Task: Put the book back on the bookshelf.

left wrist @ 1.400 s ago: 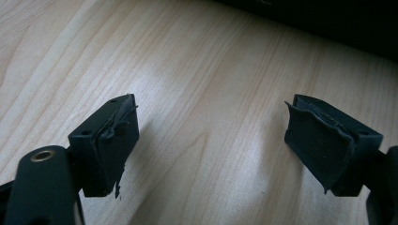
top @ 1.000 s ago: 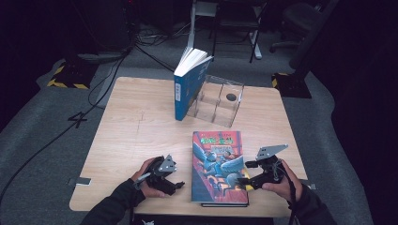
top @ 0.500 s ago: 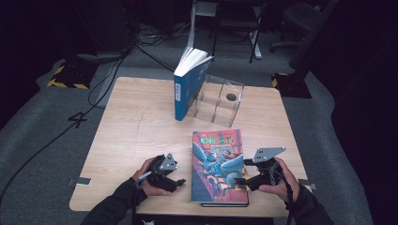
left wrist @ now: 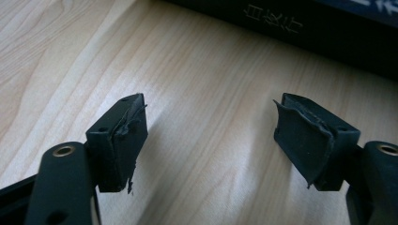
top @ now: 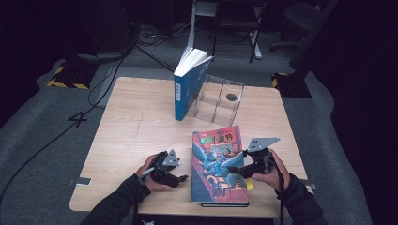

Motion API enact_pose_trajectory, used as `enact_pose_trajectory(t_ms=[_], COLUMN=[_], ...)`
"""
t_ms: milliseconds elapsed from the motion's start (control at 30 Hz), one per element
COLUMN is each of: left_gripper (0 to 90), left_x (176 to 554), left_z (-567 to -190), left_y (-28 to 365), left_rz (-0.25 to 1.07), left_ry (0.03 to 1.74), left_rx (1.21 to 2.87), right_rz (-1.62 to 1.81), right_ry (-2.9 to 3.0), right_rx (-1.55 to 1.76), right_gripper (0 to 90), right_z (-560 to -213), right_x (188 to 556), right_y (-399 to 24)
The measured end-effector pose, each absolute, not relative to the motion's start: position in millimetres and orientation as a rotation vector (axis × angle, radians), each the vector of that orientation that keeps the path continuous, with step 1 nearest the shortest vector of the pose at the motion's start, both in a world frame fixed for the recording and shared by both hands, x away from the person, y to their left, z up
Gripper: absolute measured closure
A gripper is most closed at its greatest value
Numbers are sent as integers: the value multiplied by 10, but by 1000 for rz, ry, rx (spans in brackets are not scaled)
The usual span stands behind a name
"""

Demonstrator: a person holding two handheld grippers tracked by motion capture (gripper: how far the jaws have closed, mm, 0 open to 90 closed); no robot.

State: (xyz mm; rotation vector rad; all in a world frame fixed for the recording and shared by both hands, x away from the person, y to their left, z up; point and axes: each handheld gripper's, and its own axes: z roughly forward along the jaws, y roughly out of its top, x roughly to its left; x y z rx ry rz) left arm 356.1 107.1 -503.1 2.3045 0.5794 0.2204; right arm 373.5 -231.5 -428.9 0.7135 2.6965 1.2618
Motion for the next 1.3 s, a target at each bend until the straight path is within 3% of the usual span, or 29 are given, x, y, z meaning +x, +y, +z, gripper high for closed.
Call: enact_pose_trajectory(t_ms=[33,200,233,367,767,1300], left_gripper=[270,279,292,299,443,670], left_x=[3573,3687,3726,3819,4209,4344], left_z=[-5030,-5013,-5010,-4991,-4885,-4679], left_y=[1067,1052,1054,1059,1130,1205], left_rz=[225,239,247,247,219,205], left_ry=[583,603,603,614,675,611], left_rx=[2302,2273,2255,2242,2130,2048], right_rz=[1309,1357,1401,1422,1460,1484], right_ry=[2698,2730,2724,2718,2666,2641], right_rx=[722,702,701,673,611,539], right_gripper=[421,554,643,692,754,780], right_z=[-4305,-4337,-4341,-4321,-4270,-4005], right_x=[3793,3892,3928,3937,3895,3840], right_y=[-2296,-2211,-2202,-2202,-2162,-2023])
